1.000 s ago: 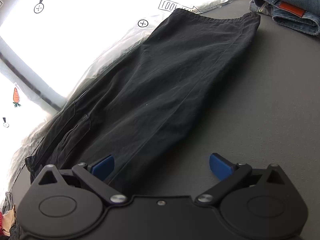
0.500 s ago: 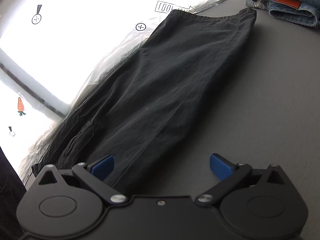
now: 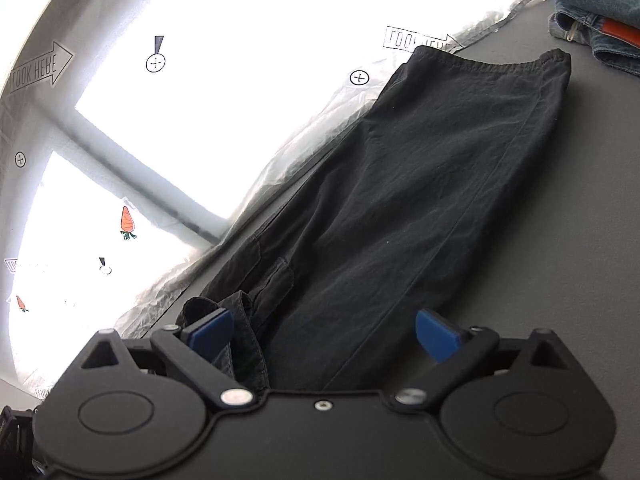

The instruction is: Fold clothes

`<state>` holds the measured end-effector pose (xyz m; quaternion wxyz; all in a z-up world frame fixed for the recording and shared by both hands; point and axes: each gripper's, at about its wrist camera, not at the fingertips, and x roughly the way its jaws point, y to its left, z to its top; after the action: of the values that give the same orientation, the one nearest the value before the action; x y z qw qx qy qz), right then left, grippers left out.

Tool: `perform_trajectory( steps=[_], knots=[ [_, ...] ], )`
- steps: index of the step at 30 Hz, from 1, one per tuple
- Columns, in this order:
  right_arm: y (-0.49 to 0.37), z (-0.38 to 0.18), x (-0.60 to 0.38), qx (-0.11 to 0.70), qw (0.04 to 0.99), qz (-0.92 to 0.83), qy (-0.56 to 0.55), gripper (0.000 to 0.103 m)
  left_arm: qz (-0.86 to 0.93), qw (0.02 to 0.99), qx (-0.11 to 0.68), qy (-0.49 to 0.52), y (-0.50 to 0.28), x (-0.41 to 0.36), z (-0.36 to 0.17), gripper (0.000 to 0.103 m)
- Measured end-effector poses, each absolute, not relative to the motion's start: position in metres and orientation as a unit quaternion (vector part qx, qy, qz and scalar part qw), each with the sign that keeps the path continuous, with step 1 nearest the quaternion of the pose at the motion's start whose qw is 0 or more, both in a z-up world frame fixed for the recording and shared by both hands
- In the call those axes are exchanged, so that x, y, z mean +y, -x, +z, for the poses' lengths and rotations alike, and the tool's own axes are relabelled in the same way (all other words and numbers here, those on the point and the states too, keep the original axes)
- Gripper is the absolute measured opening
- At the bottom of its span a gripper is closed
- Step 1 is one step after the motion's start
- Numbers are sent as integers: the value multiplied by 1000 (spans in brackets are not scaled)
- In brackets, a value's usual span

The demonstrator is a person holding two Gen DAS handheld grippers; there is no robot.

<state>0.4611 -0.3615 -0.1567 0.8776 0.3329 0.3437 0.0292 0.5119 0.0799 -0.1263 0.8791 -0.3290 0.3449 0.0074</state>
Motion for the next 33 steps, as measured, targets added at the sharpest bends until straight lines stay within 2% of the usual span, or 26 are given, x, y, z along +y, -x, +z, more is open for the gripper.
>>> perform_trajectory(
  steps=[3, 7, 13, 18, 19, 20, 22, 23, 24, 26, 33],
  knots=[
    [-480, -154, -335, 350, 877, 84, -318, 98, 73, 872, 384, 294, -509, 94, -148, 71],
    [-505, -172, -308, 381, 849, 119, -347, 98, 72, 860, 408, 296, -506, 93, -163, 72],
    [-523, -191, -282, 415, 828, 122, -357, 98, 60, 854, 421, 300, -509, 86, -177, 73],
    [-541, -202, -267, 434, 813, 133, -366, 98, 61, 849, 424, 309, -511, 88, -182, 79],
    [-544, -202, -263, 441, 814, 129, -356, 95, 61, 848, 425, 311, -512, 88, -184, 79],
    [-549, -201, -259, 451, 815, 129, -340, 77, 61, 847, 426, 313, -512, 88, -185, 79],
    [-553, -195, -253, 461, 822, 137, -305, 59, 51, 849, 426, 309, -514, 87, -182, 78],
    [-554, -189, -251, 458, 828, 143, -289, 43, 41, 852, 426, 302, -515, 85, -178, 78],
    [-552, -181, -251, 443, 839, 152, -278, 33, 32, 857, 422, 295, -515, 83, -172, 78],
    [-550, -161, -255, 412, 855, 169, -264, 29, 16, 867, 413, 280, -515, 78, -161, 78],
    [-559, -114, -294, 335, 894, 138, -263, 27, -10, 888, 399, 226, -524, 52, -144, 78]
  ],
)
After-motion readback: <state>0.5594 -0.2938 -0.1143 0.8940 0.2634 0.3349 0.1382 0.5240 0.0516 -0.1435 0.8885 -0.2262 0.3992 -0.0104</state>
